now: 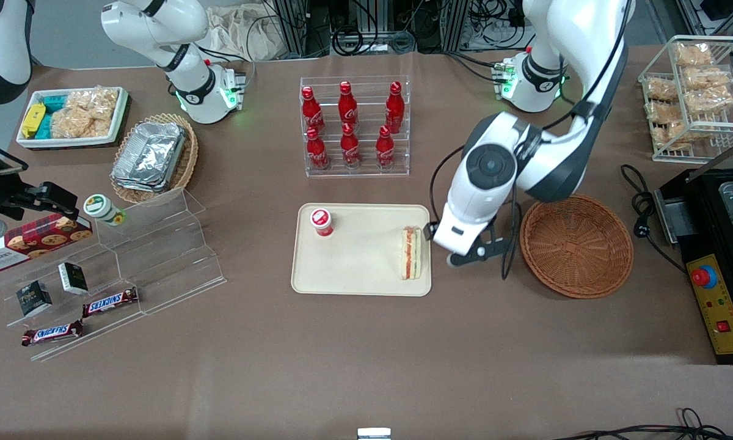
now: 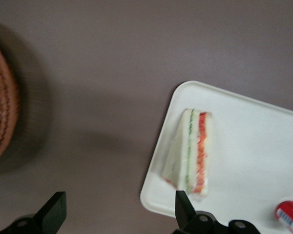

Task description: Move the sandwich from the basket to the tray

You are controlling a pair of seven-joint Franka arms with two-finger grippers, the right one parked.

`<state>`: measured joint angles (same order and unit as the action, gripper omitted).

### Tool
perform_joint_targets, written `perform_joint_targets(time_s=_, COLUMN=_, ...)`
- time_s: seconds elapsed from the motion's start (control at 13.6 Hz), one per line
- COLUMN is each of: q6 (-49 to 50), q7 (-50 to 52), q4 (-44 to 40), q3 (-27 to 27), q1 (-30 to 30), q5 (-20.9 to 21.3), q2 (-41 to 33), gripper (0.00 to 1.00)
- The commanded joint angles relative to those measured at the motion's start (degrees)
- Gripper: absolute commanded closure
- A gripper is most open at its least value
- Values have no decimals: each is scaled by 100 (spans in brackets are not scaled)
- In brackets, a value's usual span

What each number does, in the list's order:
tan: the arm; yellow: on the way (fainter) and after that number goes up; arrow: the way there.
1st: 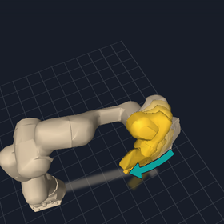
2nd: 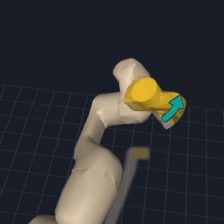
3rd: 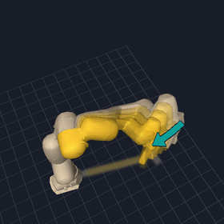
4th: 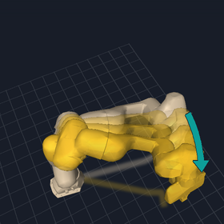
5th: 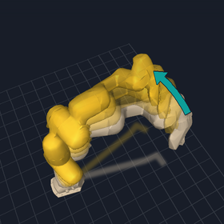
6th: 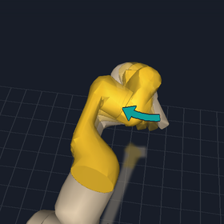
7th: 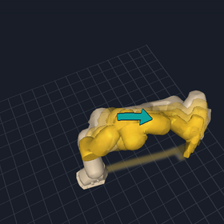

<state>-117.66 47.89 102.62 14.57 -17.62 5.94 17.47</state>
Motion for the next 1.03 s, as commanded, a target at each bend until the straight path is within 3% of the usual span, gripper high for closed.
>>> perform_joint_targets(time_s=0.0, q6=354, q7=-1013, q4=698, q3=11, q1=398, q5=-13, q2=-884, gripper=0)
perform_joint_targets(time_s=0.22, q6=953, q7=-2034, q4=663, q3=11, q1=899, q5=-84, q2=-1236, gripper=0)
perform_joint_targets(time_s=0.59, q6=1736, q7=-4556, q4=347, q3=2, q1=2033, q5=-304, q2=-1483, gripper=0)
perform_joint_targets(time_s=0.81, q6=2185, q7=-5471, q4=-48, q3=-15, q1=2490, q5=-295, q2=-1448, gripper=0)
perform_joint_targets(time_s=0.96, q6=2308, q7=-5545, q4=-399, q3=-15, q1=2597, q5=-269, q2=-1264, gripper=0)
